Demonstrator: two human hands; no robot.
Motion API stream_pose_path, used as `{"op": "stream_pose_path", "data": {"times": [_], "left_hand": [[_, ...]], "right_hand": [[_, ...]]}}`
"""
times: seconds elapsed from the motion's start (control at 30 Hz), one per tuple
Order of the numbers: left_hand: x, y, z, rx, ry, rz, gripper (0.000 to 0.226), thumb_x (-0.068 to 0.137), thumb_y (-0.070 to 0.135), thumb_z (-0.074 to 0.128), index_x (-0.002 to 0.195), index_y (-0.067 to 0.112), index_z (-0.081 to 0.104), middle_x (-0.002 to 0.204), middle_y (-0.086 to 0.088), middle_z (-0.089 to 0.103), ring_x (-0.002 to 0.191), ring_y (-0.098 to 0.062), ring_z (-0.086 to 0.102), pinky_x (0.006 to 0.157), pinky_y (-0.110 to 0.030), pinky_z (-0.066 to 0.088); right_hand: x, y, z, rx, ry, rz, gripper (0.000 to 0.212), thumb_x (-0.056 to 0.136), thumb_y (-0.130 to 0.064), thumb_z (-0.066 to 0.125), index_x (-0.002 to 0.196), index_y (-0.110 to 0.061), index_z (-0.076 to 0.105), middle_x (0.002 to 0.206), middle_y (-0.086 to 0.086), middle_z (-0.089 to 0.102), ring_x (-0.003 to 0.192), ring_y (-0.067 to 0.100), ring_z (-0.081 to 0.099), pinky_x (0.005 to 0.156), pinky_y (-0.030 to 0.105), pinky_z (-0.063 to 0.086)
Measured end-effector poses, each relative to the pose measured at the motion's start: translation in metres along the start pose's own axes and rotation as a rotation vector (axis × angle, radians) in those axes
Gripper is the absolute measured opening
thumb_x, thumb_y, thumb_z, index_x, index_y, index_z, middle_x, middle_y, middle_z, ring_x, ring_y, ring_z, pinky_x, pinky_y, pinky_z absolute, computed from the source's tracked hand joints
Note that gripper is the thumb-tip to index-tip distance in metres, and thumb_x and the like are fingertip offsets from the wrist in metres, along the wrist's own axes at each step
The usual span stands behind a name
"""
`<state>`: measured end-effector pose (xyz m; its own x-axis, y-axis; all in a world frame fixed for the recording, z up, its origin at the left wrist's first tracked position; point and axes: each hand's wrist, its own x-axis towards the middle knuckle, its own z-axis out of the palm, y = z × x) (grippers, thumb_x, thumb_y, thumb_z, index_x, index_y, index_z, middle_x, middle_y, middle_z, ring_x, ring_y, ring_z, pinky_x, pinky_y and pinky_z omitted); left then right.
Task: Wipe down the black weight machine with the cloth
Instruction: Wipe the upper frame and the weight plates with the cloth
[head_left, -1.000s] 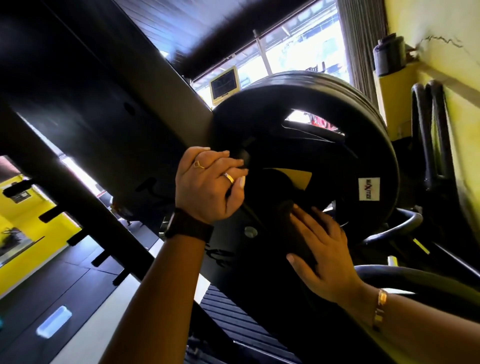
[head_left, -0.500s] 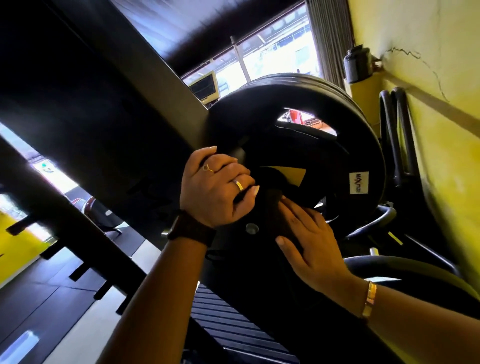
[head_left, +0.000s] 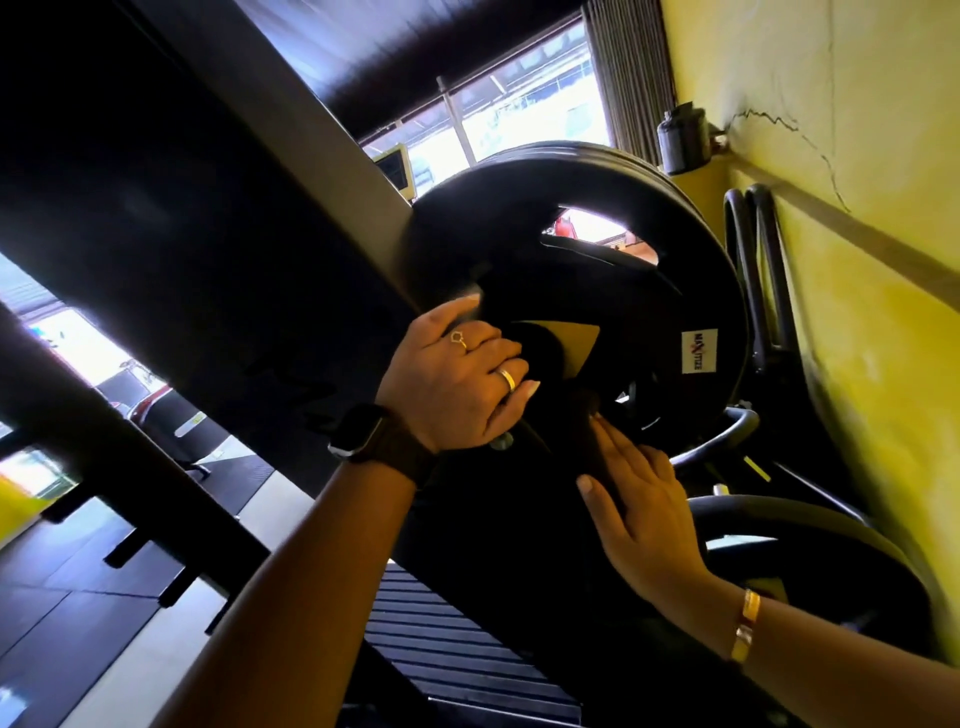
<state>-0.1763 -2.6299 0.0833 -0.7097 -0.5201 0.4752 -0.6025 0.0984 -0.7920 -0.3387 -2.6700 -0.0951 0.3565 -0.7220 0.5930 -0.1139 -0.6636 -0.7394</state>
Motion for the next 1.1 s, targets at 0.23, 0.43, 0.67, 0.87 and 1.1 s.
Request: {"op": "stream_pose_path", "data": {"times": [0.23, 0.43, 0.67, 0.87, 1.1], "left_hand": [[-0.002, 0.005, 0.003, -0.061, -0.009, 0.002, 0.032, 0.093, 0.038, 0.053, 0.083, 0.021, 0.078, 0.091, 0.004, 0.076, 0.088, -0.016, 0.069, 0.101, -0.039, 0.043], [-0.003, 0.006, 0.000, -0.053, -0.011, 0.012, 0.035, 0.093, 0.039, 0.050, 0.083, 0.021, 0.078, 0.091, 0.003, 0.075, 0.088, -0.017, 0.069, 0.102, -0.040, 0.040], [-0.002, 0.019, 0.000, -0.066, -0.040, -0.032, 0.035, 0.090, 0.043, 0.052, 0.085, 0.020, 0.078, 0.090, 0.004, 0.076, 0.089, -0.016, 0.069, 0.103, -0.040, 0.037], [-0.013, 0.071, 0.013, -0.115, -0.221, -0.005, 0.038, 0.089, 0.043, 0.050, 0.096, 0.018, 0.078, 0.101, 0.001, 0.075, 0.099, -0.017, 0.068, 0.104, -0.038, 0.034], [-0.015, 0.117, 0.021, 0.043, -0.340, -0.120, 0.049, 0.093, 0.042, 0.038, 0.103, 0.012, 0.076, 0.109, -0.006, 0.073, 0.108, -0.023, 0.066, 0.102, -0.038, 0.032]], "right_hand": [[-0.001, 0.051, -0.006, 0.101, -0.003, 0.004, 0.057, 0.092, -0.066, 0.029, 0.144, -0.043, 0.027, 0.144, -0.018, 0.036, 0.130, -0.004, 0.027, 0.108, 0.045, 0.030], [0.004, 0.042, -0.005, 0.080, -0.050, 0.257, 0.069, 0.081, -0.065, 0.030, 0.143, -0.035, 0.033, 0.145, -0.002, 0.045, 0.135, 0.023, 0.033, 0.103, 0.034, 0.026], [-0.033, 0.026, 0.002, -0.050, 0.023, 0.064, 0.057, 0.090, -0.058, 0.028, 0.144, -0.043, 0.022, 0.145, -0.019, 0.032, 0.128, 0.011, 0.031, 0.095, 0.037, 0.032], [-0.051, 0.083, -0.005, -0.041, 0.029, -0.039, 0.055, 0.095, -0.046, 0.036, 0.146, -0.029, 0.028, 0.144, -0.006, 0.041, 0.124, 0.018, 0.038, 0.095, 0.046, 0.041], [-0.061, 0.079, -0.002, 0.000, 0.020, 0.444, 0.064, 0.088, -0.056, 0.028, 0.148, -0.036, 0.029, 0.134, 0.004, 0.052, 0.117, 0.017, 0.040, 0.091, 0.039, 0.039]]}}
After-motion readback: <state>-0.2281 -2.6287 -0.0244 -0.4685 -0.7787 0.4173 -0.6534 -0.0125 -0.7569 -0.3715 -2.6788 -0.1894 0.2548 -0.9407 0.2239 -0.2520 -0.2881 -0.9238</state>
